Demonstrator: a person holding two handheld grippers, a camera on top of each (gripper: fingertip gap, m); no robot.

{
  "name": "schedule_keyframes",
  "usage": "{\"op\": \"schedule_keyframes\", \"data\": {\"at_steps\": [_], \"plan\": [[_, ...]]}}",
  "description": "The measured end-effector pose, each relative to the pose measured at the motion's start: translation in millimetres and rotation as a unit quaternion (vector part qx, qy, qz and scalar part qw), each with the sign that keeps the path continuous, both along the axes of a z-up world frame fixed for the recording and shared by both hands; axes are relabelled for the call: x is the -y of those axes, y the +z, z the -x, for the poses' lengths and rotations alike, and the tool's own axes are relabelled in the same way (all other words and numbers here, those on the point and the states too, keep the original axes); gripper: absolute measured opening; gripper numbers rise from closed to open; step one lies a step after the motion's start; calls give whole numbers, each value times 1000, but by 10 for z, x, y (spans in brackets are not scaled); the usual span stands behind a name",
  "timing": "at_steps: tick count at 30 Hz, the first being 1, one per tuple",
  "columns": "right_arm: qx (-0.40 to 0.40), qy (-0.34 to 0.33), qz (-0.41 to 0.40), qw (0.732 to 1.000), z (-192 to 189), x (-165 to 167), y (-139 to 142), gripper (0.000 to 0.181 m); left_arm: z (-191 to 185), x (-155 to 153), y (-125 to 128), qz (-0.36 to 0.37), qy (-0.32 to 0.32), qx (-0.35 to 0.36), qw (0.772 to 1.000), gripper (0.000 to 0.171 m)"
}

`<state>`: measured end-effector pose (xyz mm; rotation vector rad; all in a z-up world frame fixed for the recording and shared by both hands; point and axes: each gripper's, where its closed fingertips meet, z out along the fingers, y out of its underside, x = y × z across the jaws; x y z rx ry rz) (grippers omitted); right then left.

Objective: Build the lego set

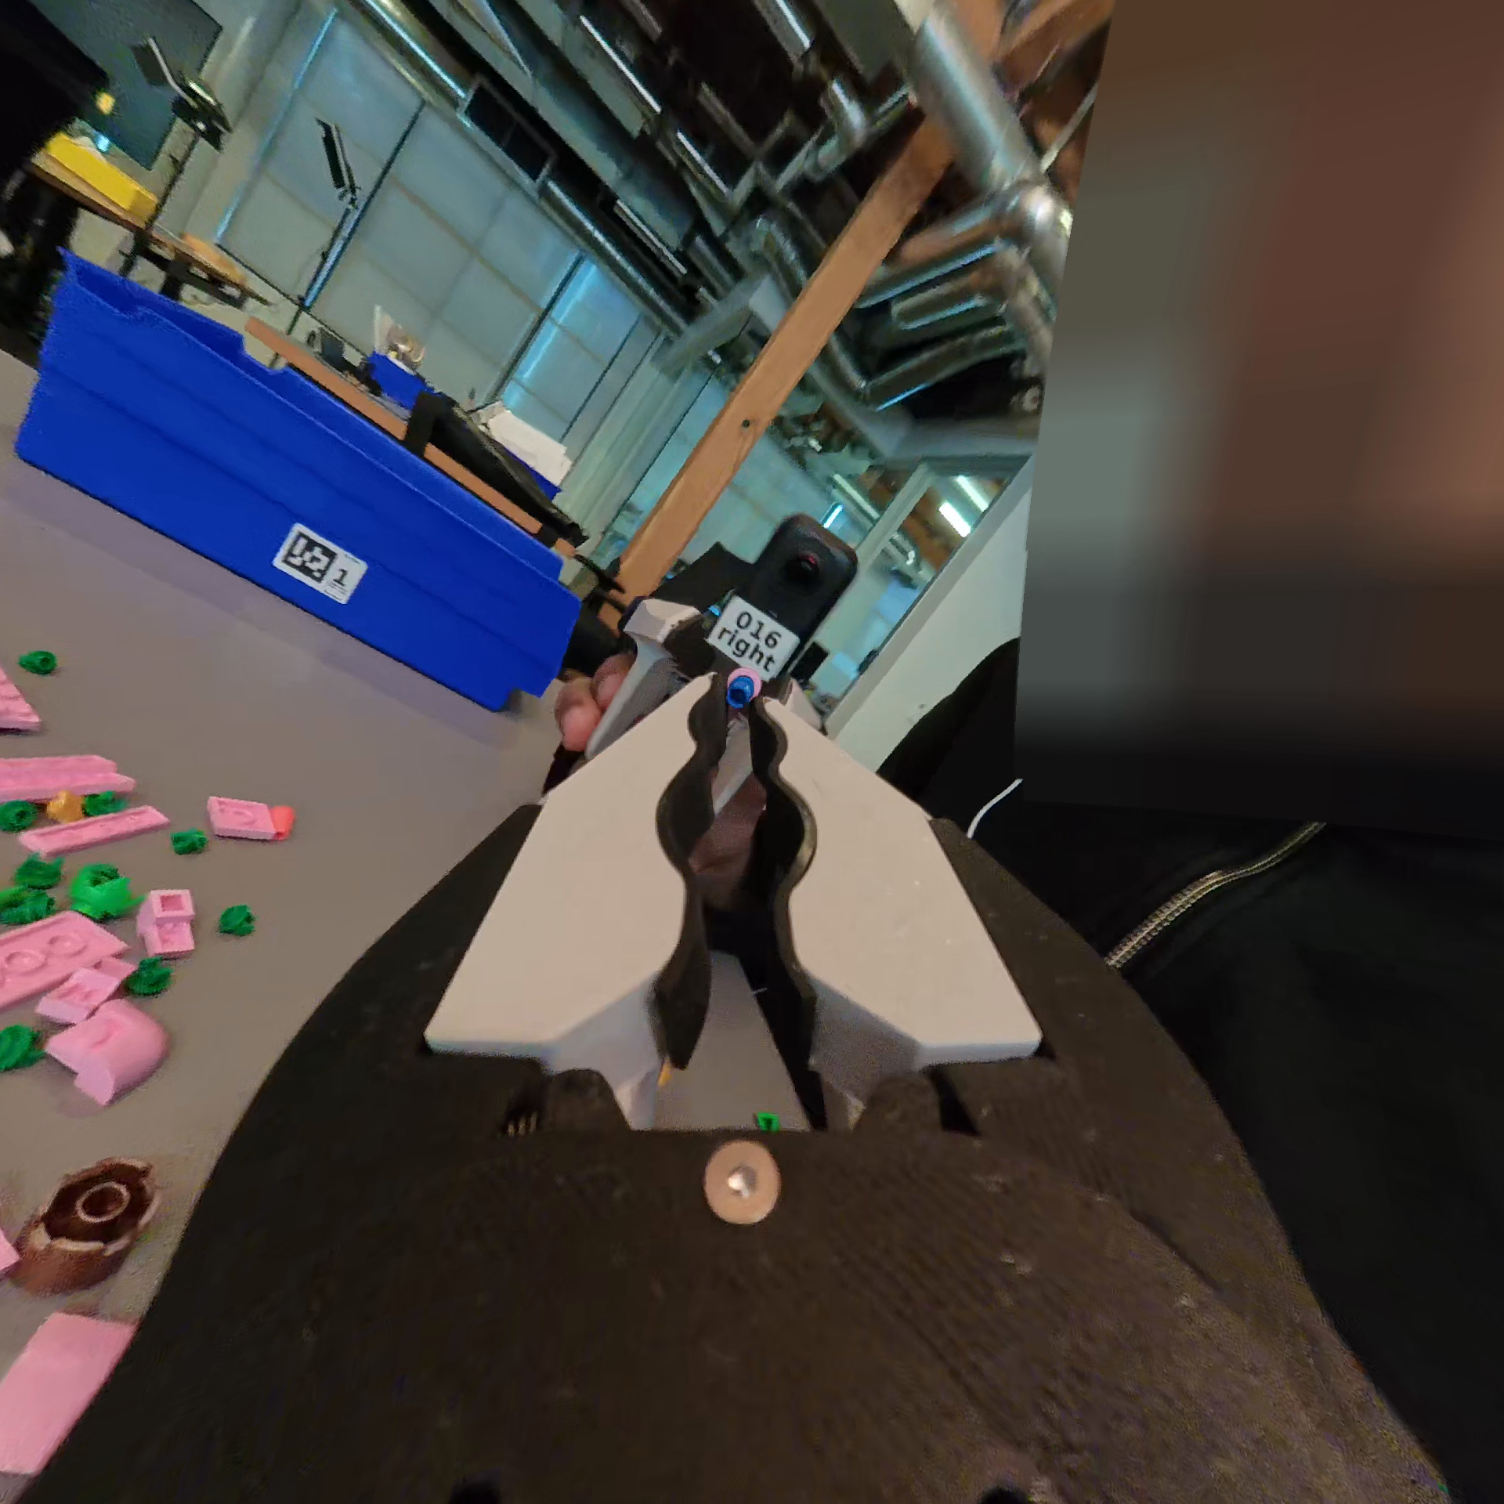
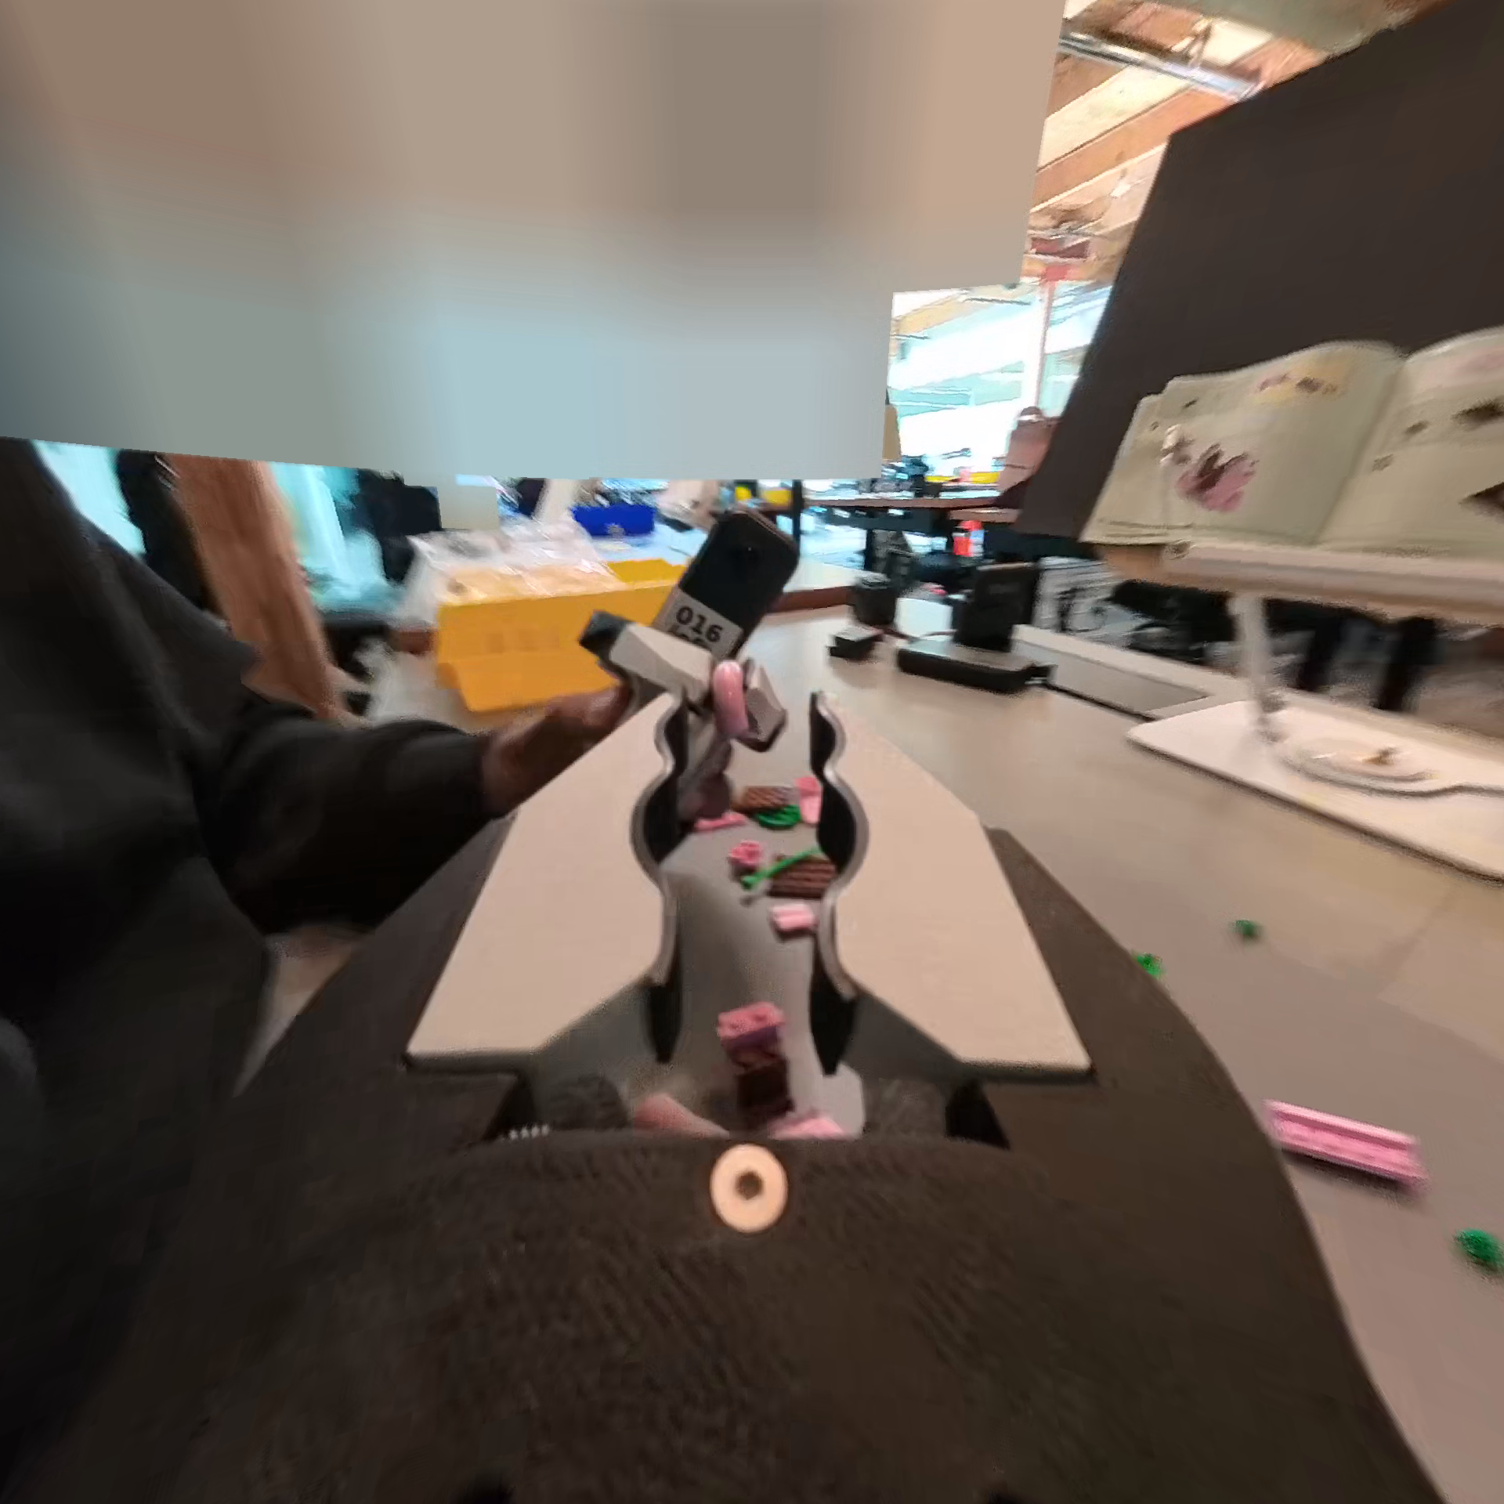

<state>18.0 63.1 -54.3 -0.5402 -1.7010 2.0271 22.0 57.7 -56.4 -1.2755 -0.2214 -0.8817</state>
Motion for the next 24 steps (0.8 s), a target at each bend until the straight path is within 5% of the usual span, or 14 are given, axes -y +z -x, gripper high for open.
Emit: {"op": "schedule_keyframes", "data": {"at_steps": [4,9,24], "plan": [[-143,-85,-141,976,-56,62,-65,38,-24,-15,-48,8,-55,66,996,3],[-260,-135,-260,920,-117,137,-170,22,-62,-38,-185,46,-138,169,975,2],[-165,-59,-190,966,-158,114,-132,0,-136,-30,-114,43,-90,45,994,5]]}}
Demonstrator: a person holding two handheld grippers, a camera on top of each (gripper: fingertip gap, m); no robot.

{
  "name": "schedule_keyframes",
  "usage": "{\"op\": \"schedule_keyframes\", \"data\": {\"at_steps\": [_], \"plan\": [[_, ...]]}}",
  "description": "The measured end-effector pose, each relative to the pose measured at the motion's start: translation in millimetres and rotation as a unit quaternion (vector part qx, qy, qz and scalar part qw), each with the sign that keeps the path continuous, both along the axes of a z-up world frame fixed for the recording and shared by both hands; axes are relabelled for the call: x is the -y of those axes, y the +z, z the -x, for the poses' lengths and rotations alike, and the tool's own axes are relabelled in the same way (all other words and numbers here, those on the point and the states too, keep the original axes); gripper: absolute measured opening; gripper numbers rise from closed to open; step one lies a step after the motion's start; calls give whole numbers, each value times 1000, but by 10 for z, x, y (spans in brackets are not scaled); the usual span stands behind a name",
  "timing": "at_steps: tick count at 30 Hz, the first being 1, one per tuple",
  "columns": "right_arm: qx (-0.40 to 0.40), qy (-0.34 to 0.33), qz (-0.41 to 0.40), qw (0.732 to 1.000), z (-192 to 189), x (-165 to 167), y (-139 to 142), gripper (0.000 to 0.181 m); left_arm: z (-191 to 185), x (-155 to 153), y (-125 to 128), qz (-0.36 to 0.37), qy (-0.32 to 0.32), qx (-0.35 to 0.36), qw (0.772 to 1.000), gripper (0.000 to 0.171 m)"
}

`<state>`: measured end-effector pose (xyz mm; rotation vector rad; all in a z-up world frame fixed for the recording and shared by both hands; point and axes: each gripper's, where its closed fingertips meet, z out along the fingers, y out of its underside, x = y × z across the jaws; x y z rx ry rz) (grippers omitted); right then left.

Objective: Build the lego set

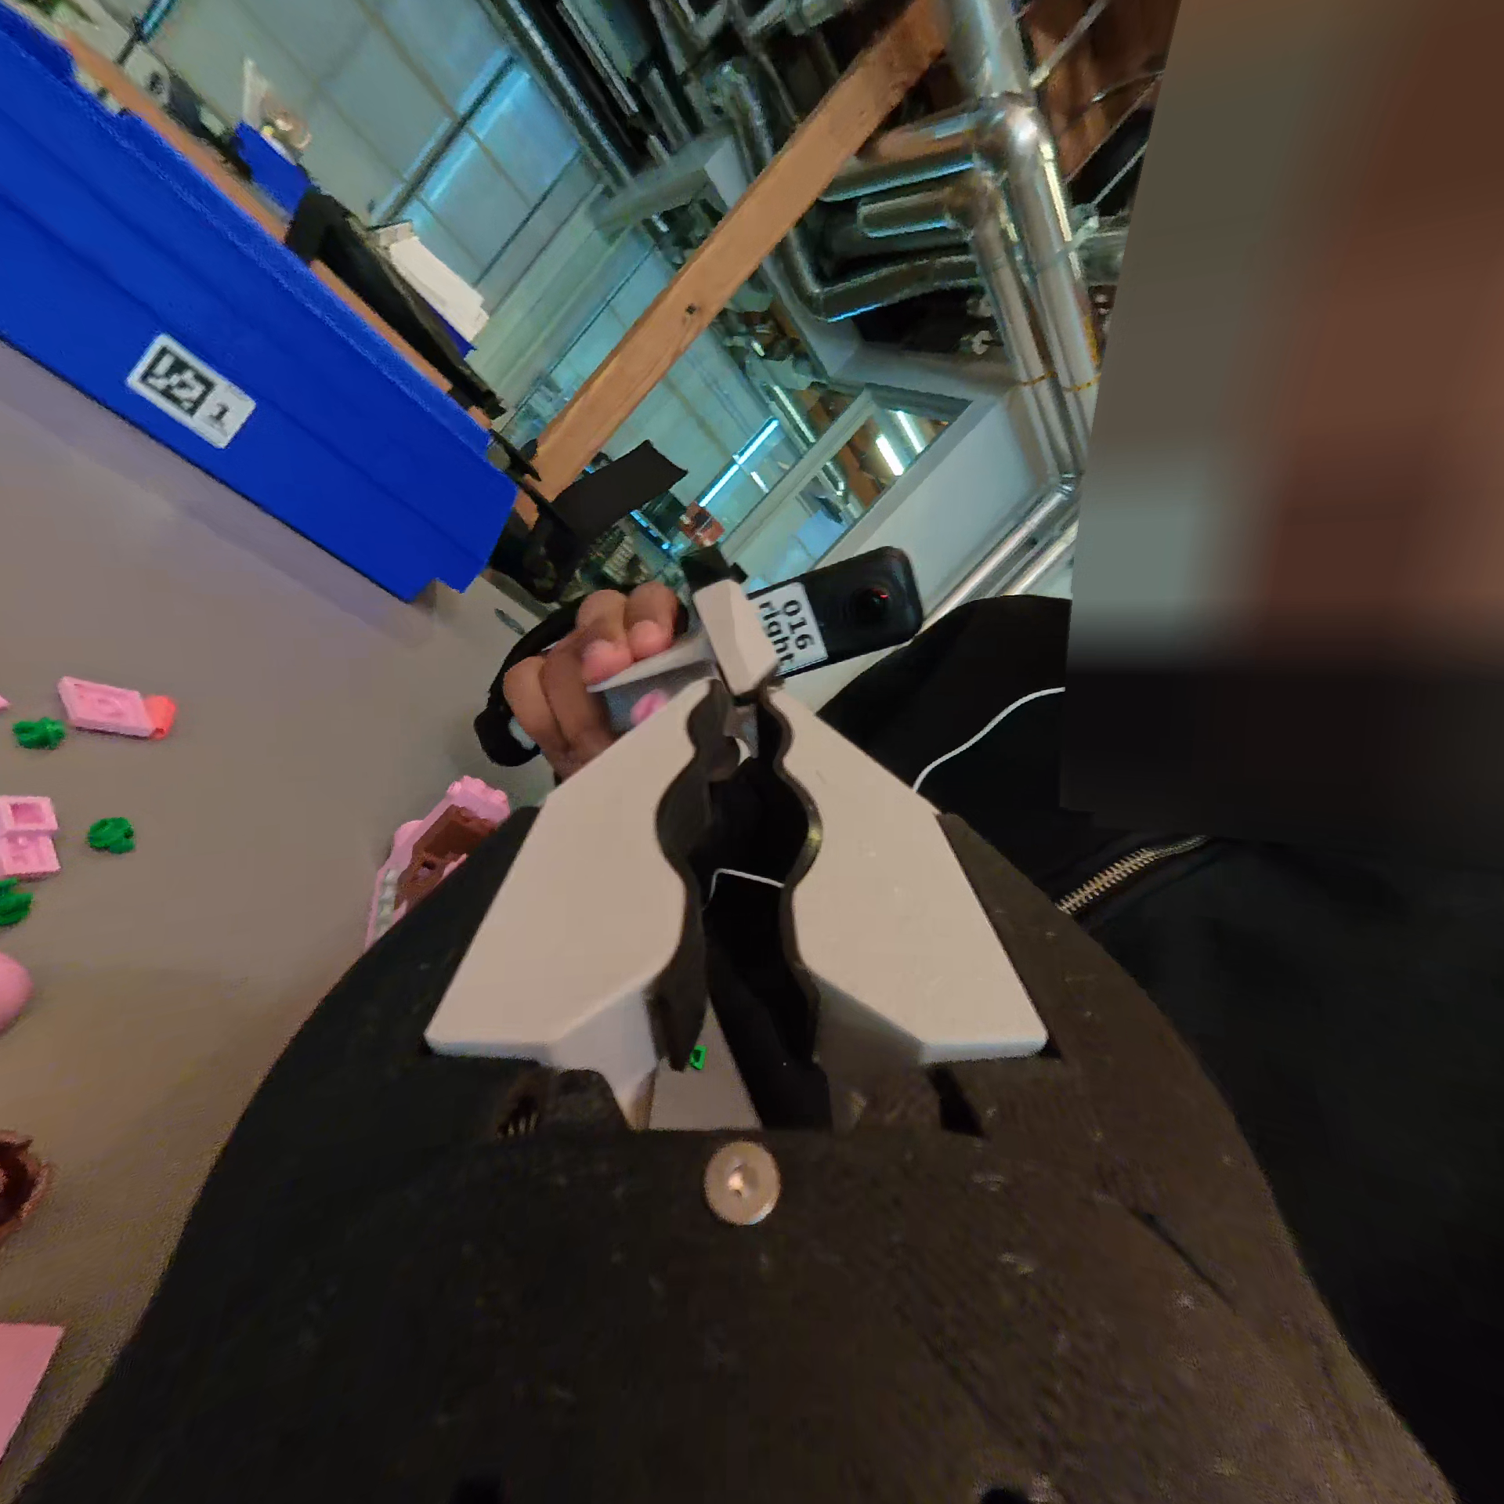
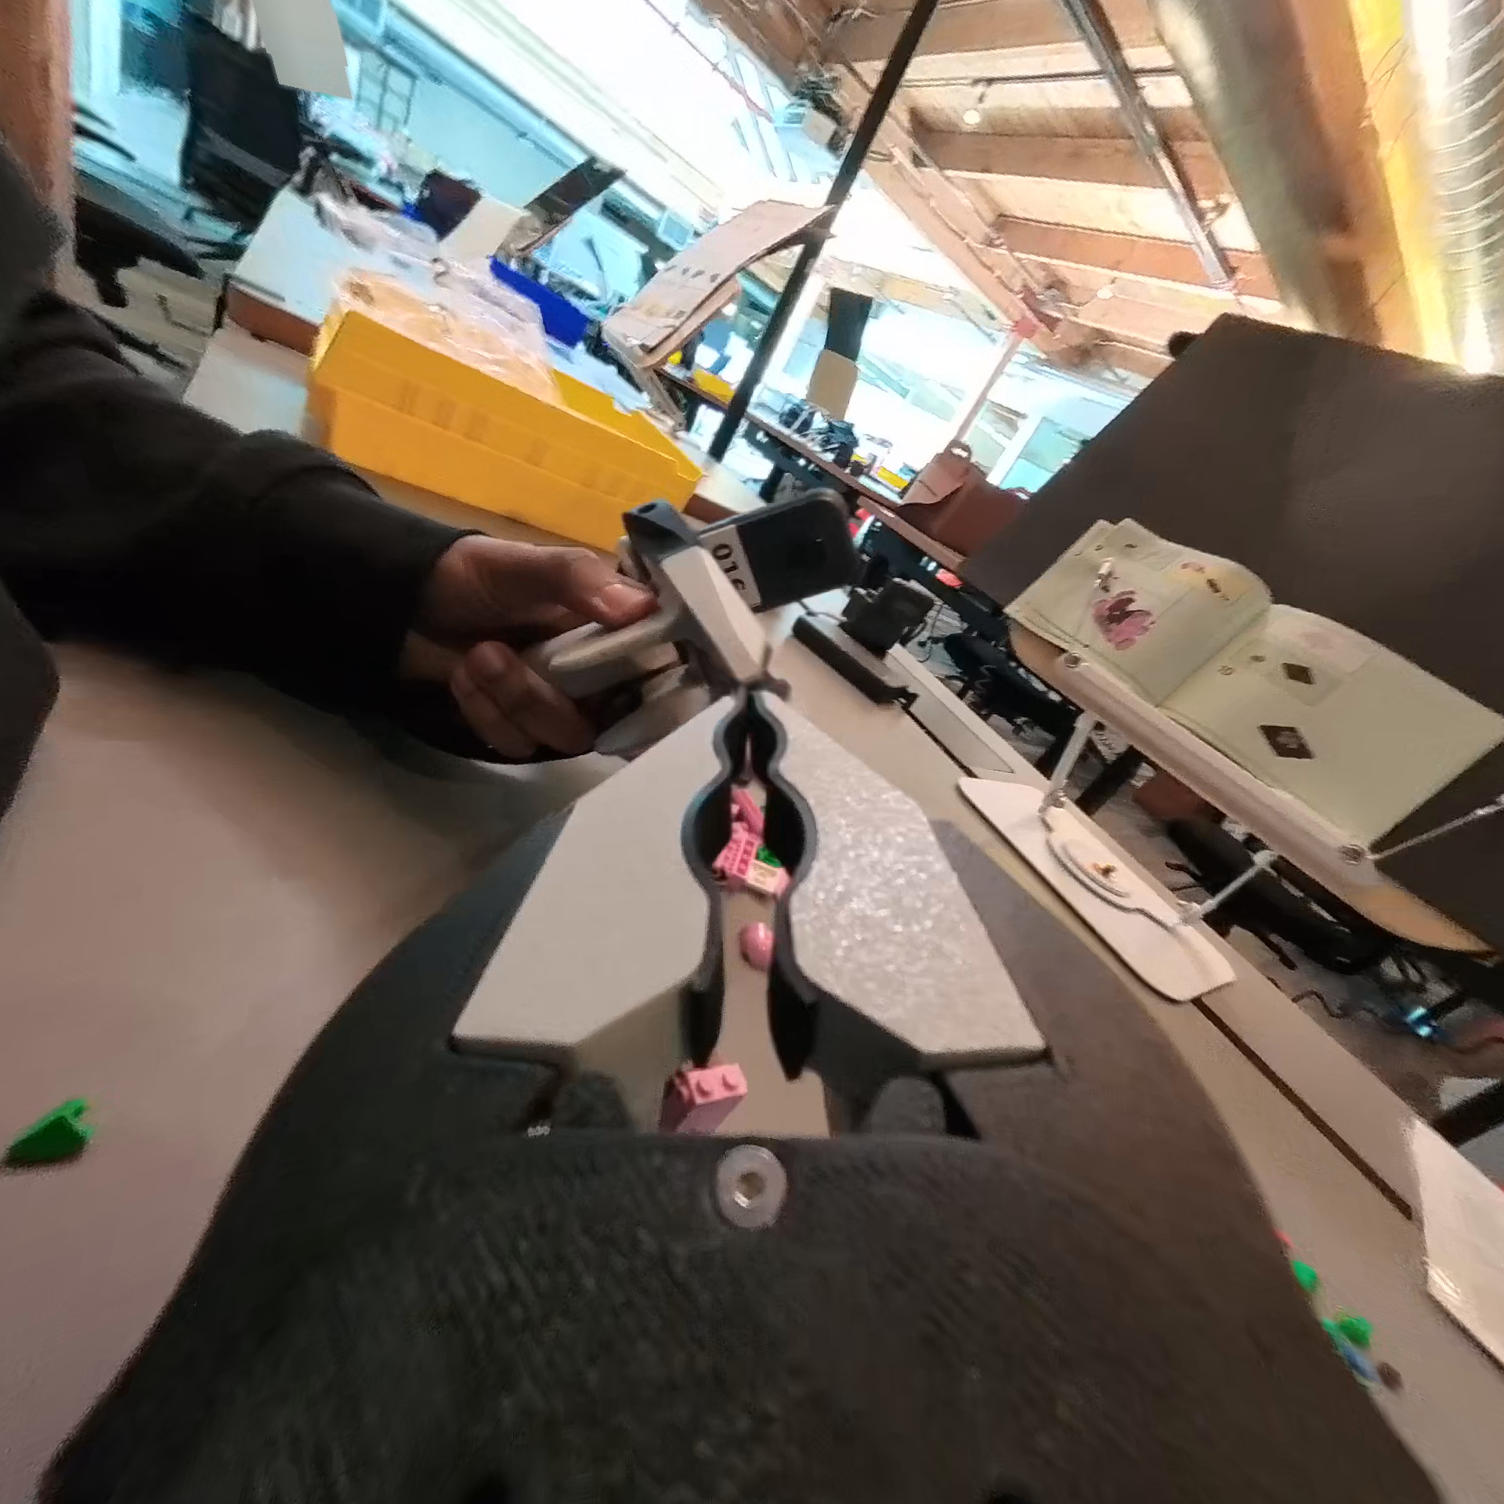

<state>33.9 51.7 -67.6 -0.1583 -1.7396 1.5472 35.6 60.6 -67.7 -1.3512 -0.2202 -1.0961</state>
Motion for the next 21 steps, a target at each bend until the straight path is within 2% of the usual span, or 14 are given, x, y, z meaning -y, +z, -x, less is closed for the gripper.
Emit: {"op": "schedule_keyframes", "data": {"at_steps": [1,6,10,13,16,19,21], "plan": [[-2,-3,7,1000,6,-17,18,0,-2,19,25,-5,-4,4,1000,0],[5,-7,59,998,37,-95,110,0,22,16,53,-10,12,-1,1000,0],[-2,-47,129,991,128,-440,296,0,138,62,57,-6,46,-23,999,0],[20,-77,129,988,198,-726,318,5,164,59,14,12,68,-64,996,0],[77,-65,87,991,112,-753,150,12,158,21,-85,44,82,-115,989,0],[180,-26,26,983,-107,-580,-262,14,107,-21,-169,71,88,-165,980,0],[253,-9,-26,967,-270,-452,-605,22,71,-45,-200,80,90,-186,975,0]]}}
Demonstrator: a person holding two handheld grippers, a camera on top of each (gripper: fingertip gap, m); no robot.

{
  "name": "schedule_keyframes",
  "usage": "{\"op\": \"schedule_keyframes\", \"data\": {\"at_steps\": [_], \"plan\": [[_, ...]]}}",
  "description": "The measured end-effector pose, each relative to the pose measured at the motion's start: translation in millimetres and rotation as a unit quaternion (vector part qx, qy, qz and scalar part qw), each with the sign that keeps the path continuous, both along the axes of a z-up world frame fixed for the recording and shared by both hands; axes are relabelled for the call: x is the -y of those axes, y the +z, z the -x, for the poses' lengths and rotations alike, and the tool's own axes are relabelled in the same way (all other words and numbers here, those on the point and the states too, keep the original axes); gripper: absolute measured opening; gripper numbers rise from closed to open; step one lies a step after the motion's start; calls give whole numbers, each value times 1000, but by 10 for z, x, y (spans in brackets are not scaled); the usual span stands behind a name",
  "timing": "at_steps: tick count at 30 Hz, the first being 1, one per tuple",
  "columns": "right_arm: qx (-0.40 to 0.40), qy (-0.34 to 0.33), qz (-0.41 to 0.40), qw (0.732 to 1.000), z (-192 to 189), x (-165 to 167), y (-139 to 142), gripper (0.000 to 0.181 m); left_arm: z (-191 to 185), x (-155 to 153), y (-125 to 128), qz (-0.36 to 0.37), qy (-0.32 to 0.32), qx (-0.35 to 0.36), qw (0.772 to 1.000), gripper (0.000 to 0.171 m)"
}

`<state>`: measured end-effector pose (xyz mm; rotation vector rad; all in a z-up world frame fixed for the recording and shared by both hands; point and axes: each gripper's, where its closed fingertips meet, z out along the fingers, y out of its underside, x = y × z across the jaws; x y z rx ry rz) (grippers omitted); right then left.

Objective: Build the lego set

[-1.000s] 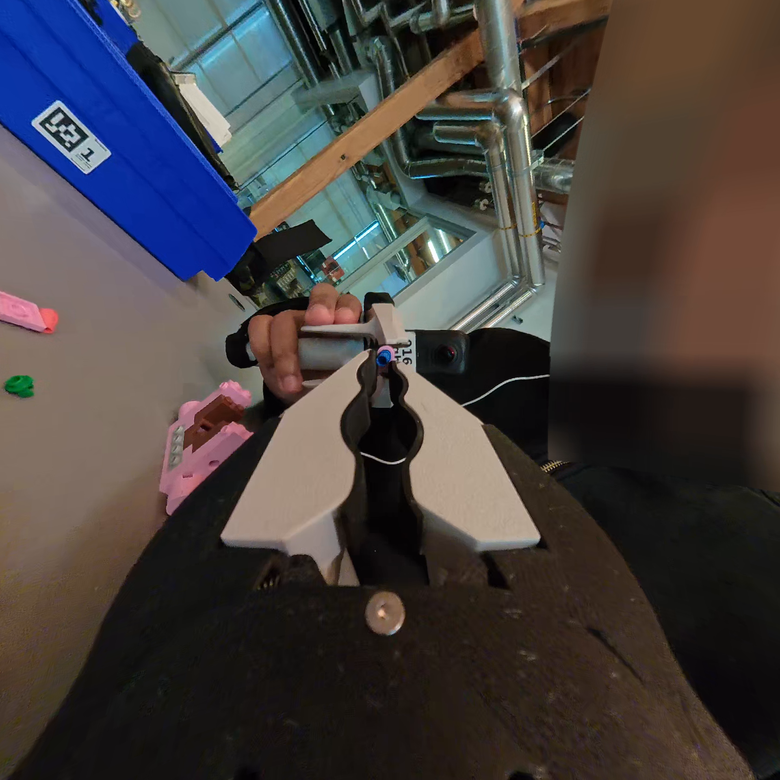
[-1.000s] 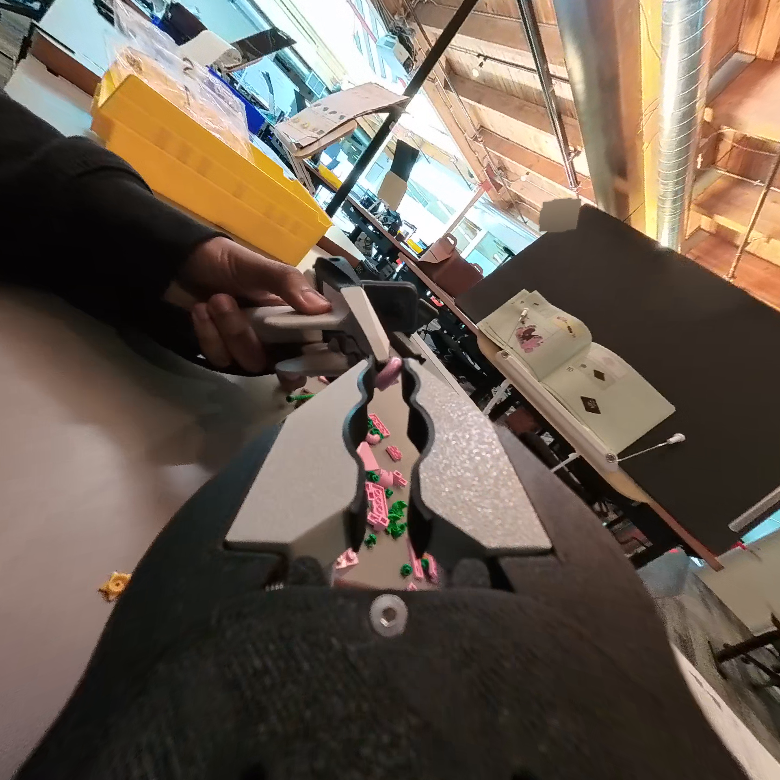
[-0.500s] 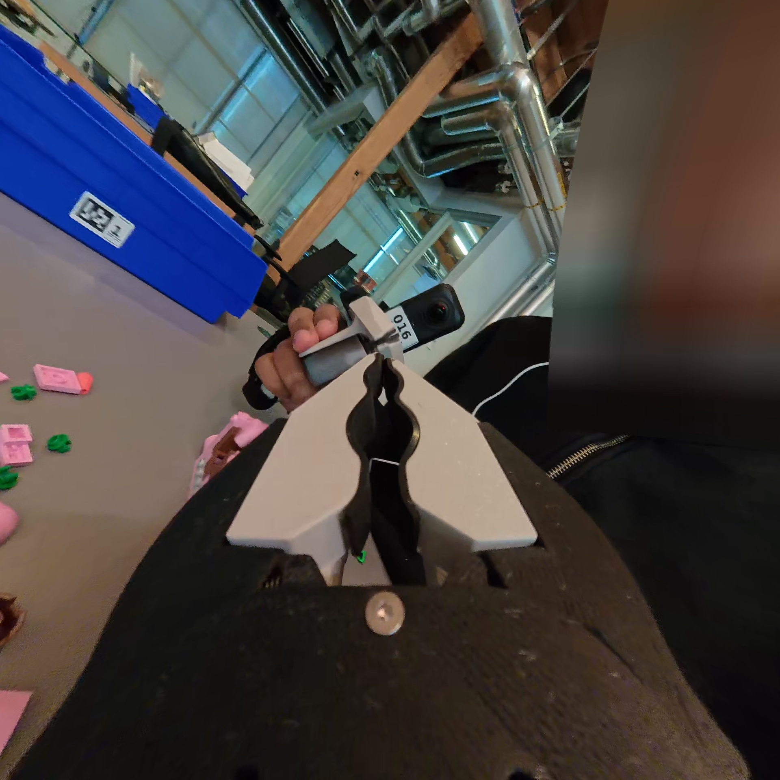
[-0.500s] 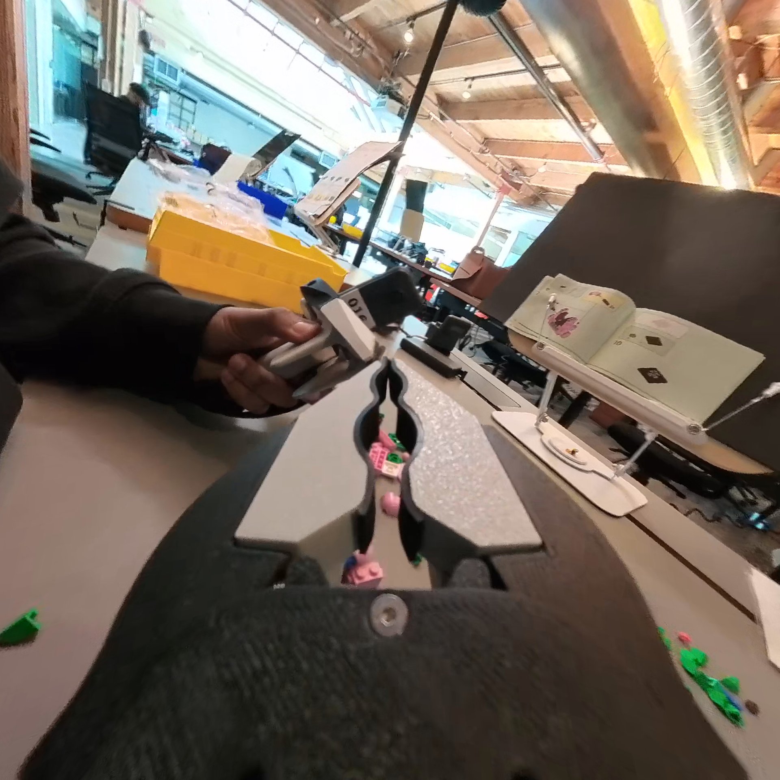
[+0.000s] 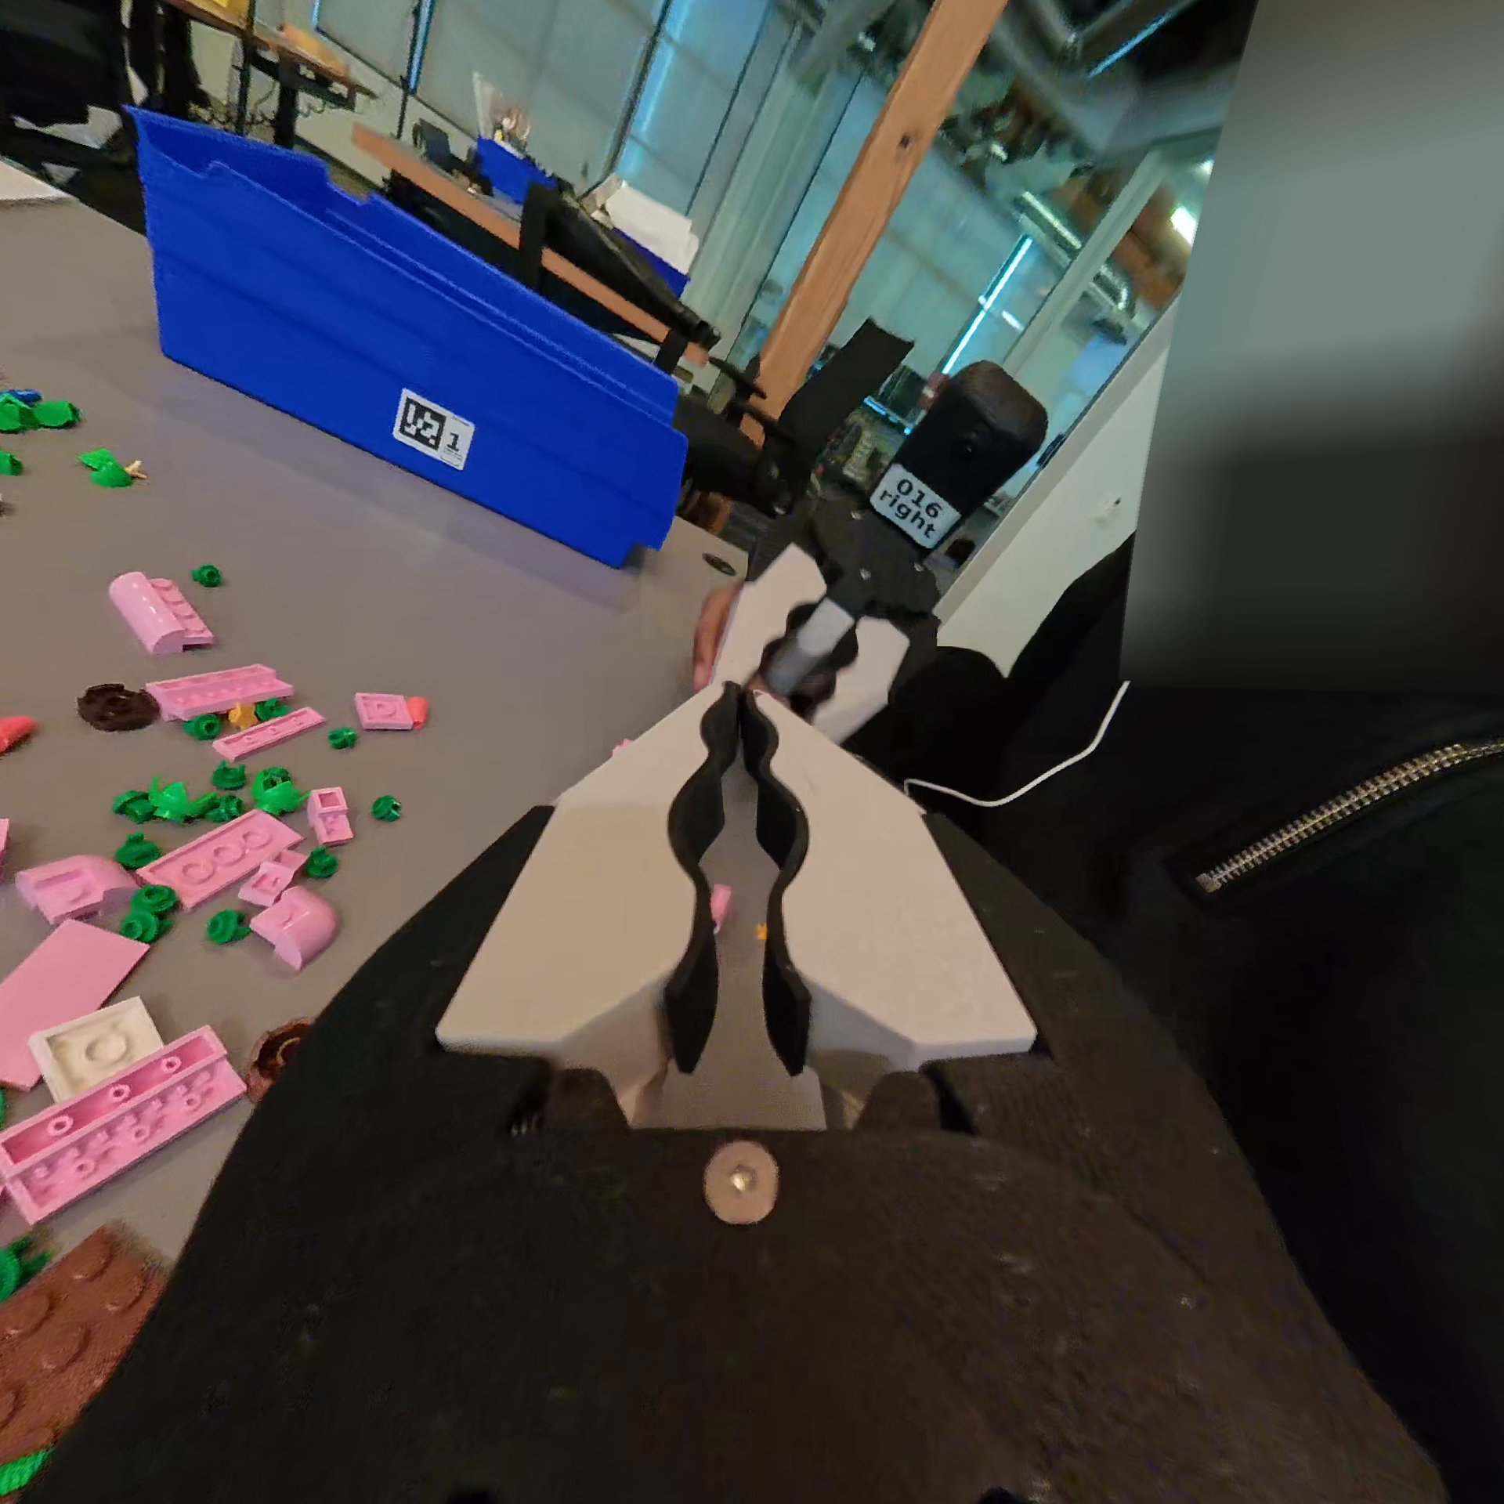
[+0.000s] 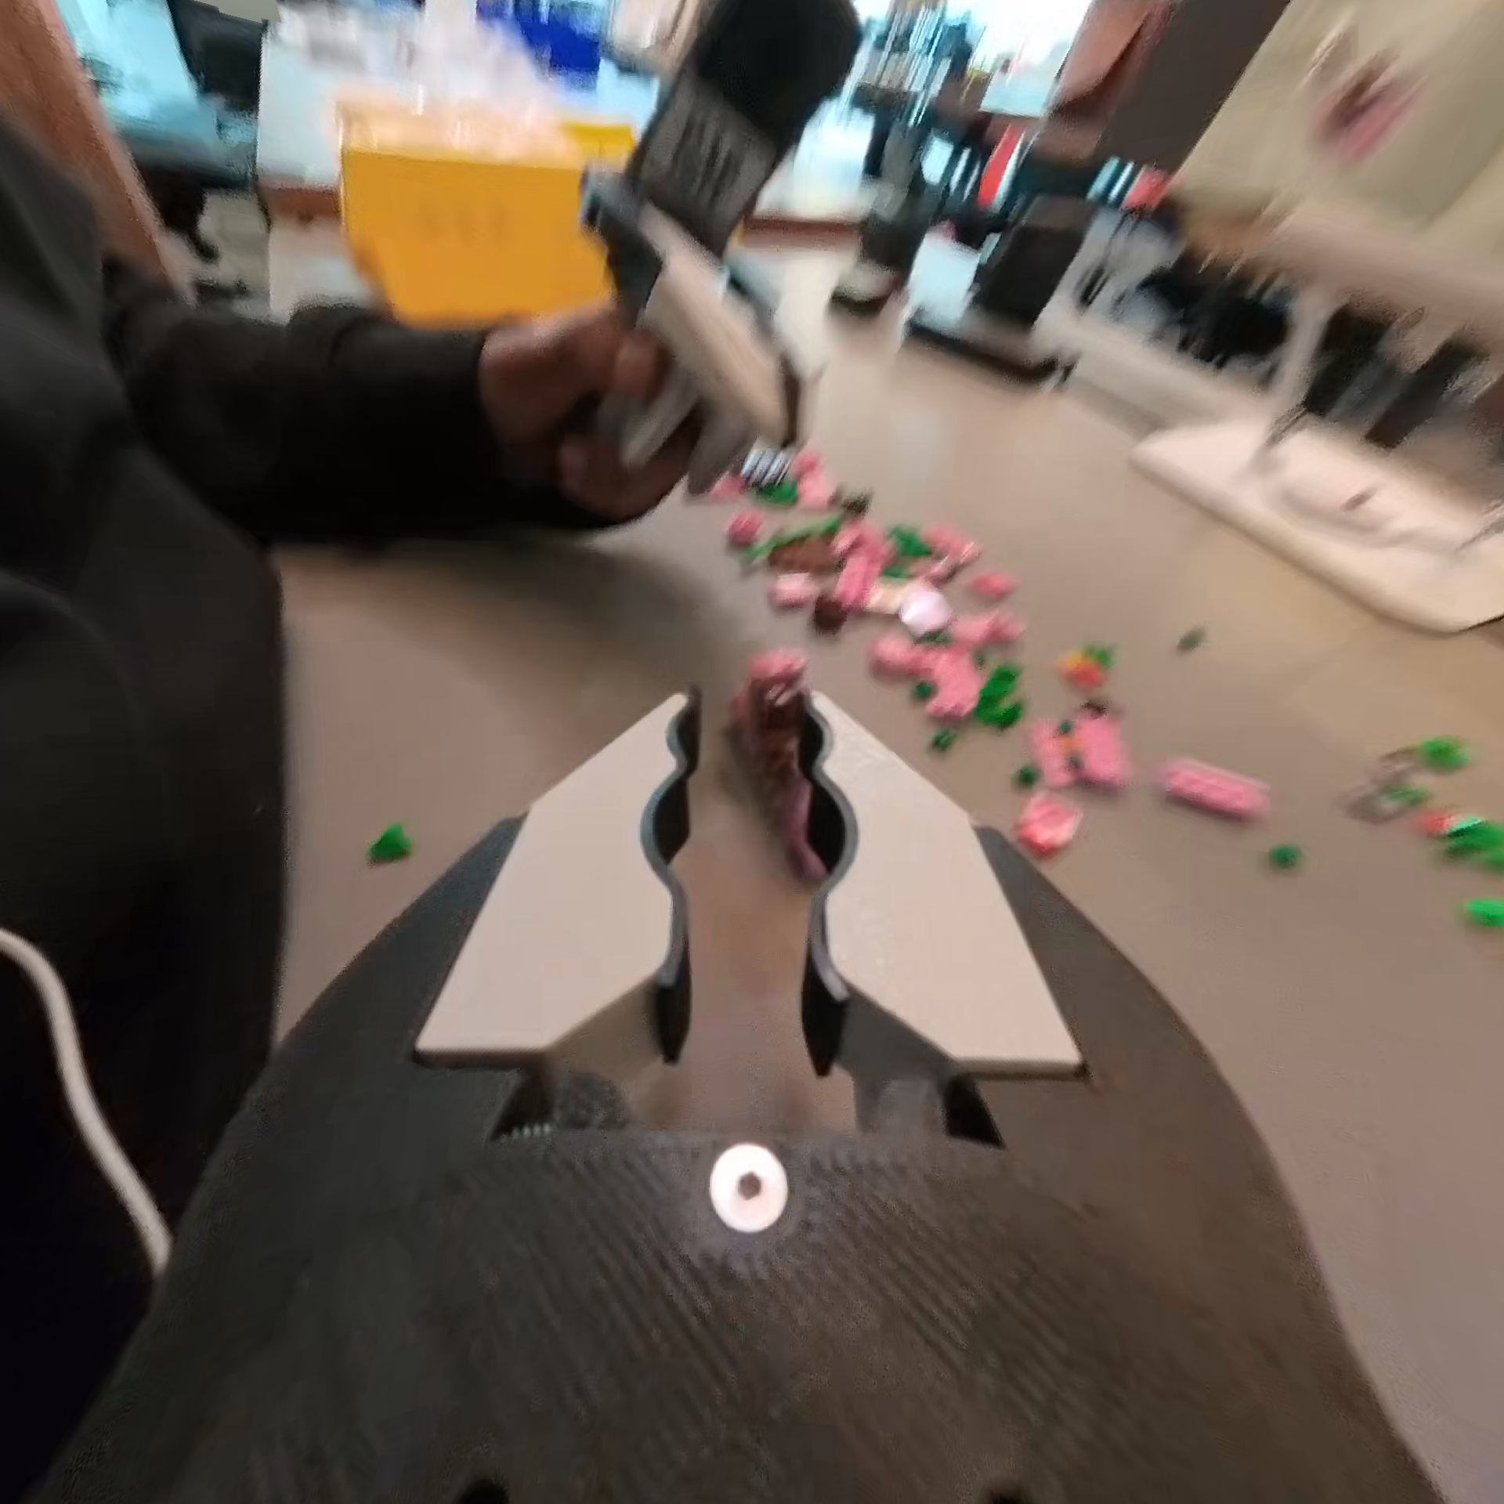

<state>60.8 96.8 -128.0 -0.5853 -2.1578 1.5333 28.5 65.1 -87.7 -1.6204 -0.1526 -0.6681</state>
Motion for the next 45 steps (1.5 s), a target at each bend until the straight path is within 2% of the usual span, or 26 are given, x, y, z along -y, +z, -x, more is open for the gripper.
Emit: {"op": "schedule_keyframes", "data": {"at_steps": [2,3,5,12,14,15,16,17,19,22,24,27,29,30,34,39,45], "plan": [[37,12,-55,998,-99,102,-237,29,-27,-11,8,-2,-3,4,1000,0],[37,20,-79,996,-134,152,-299,34,-32,-11,18,-6,-6,12,1000,0],[24,34,-117,992,-165,218,-385,33,-25,-3,27,-10,-7,26,1000,0],[75,59,-160,983,-92,279,-593,34,-157,-3,-33,22,-33,25,999,0],[96,67,-177,977,-81,281,-678,28,-212,-8,-68,37,-38,9,999,0],[100,70,-175,977,-75,289,-677,11,-230,-7,-86,44,-38,0,998,0],[101,68,-173,977,-63,285,-674,6,-239,-6,-110,50,-36,-8,998,2],[103,70,-169,978,-66,287,-665,6,-240,-8,-144,56,-32,-17,998,5],[103,69,-135,983,-77,317,-568,6,-258,-24,-195,66,-29,-33,997,34],[106,70,-36,991,-108,374,-278,6,-362,-53,-254,78,-38,-85,993,43],[107,73,26,991,-133,363,-81,6,-409,-68,-330,96,-41,-115,988,37],[69,71,64,993,-165,325,137,6,-527,-73,-264,78,-76,-60,992,35],[39,74,48,995,-201,344,170,6,-591,-65,-157,50,-97,-18,994,31],[25,71,32,997,-202,354,166,6,-618,-60,-142,46,-102,-14,994,20],[-46,56,-18,997,-190,380,176,5,-563,-67,-159,49,-79,-17,996,6],[-82,44,-12,996,-183,361,295,5,-541,-49,-115,36,-78,4,996,11],[-108,32,-13,994,-190,355,355,8,-575,-32,-60,23,-95,40,994,4]]}}
